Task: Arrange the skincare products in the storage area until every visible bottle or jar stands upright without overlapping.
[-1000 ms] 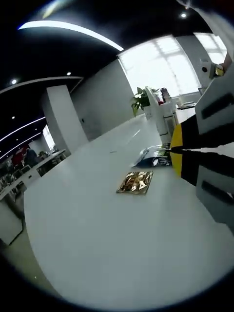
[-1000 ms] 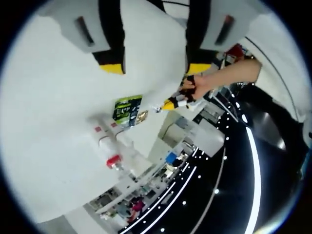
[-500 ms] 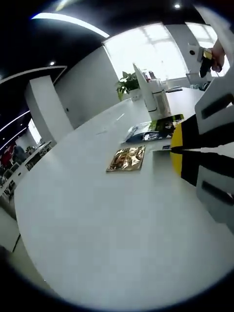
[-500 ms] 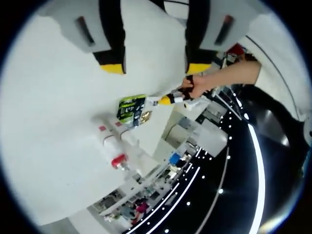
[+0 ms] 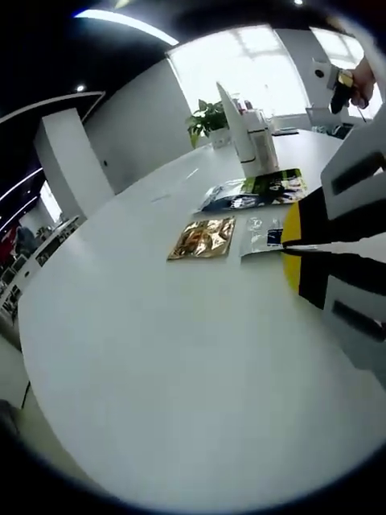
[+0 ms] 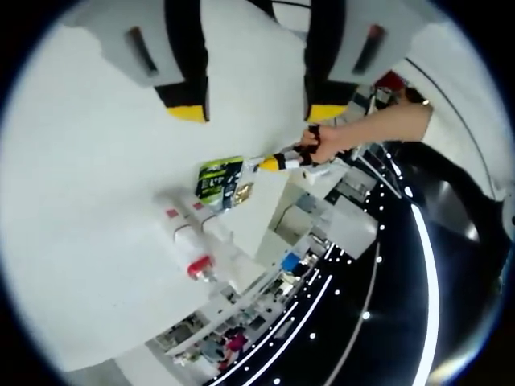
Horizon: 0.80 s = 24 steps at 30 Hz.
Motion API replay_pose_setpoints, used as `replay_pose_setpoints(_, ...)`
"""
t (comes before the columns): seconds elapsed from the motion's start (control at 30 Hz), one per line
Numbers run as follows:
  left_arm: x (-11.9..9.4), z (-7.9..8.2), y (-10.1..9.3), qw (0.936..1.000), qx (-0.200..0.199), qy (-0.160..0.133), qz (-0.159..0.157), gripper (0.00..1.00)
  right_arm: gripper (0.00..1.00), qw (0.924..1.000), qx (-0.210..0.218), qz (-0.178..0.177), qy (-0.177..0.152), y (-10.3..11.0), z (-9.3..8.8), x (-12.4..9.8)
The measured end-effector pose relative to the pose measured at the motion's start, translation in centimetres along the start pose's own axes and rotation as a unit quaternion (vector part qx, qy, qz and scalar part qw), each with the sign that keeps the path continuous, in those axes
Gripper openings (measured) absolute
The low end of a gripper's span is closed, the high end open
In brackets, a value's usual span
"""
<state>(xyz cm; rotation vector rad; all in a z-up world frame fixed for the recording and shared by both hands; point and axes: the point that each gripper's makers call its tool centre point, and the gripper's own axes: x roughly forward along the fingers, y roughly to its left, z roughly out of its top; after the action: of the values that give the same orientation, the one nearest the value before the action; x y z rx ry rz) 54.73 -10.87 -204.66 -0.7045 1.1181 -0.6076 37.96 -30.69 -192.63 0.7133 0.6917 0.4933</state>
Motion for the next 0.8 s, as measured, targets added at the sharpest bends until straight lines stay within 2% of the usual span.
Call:
replay_pose_setpoints(0.2, 0.1, 0.2, -0.1, 0.9999, 0.007, 0.001, 0.011, 0.03, 0.45, 1.0000, 0.001, 0.000, -0.003, 0.1, -0.1, -0.2)
replay_pose_setpoints(0.6, -0.8, 0.7, 0.0, 0.9995, 0.016, 0.003, 0.028, 0.13, 0.44, 0.9999, -0.001, 0.004, -0.011, 0.5, -0.2, -0.4)
replay_pose_setpoints(0.7, -1.4, 1.6, 0.4, 0.9964, 0.062, -0.012, 0.057, 0.16, 0.44, 0.9999, 0.000, 0.002, -0.012, 0.4, -0.4, -0.6)
replay_pose_setpoints(0.77, -1.4, 2.1, -1.3, 0.9937, 0.106, -0.024, 0.029, 0.15, 0.44, 0.9999, 0.002, 0.001, -0.014, 0.3, -0.5, -0.8)
replay_pose_setpoints(0.8, -1.4, 2.2, -1.5, 0.9929, 0.114, -0.025, 0.027, 0.13, 0.43, 0.9999, 0.002, 0.001, -0.015, 0.3, -0.6, -0.8)
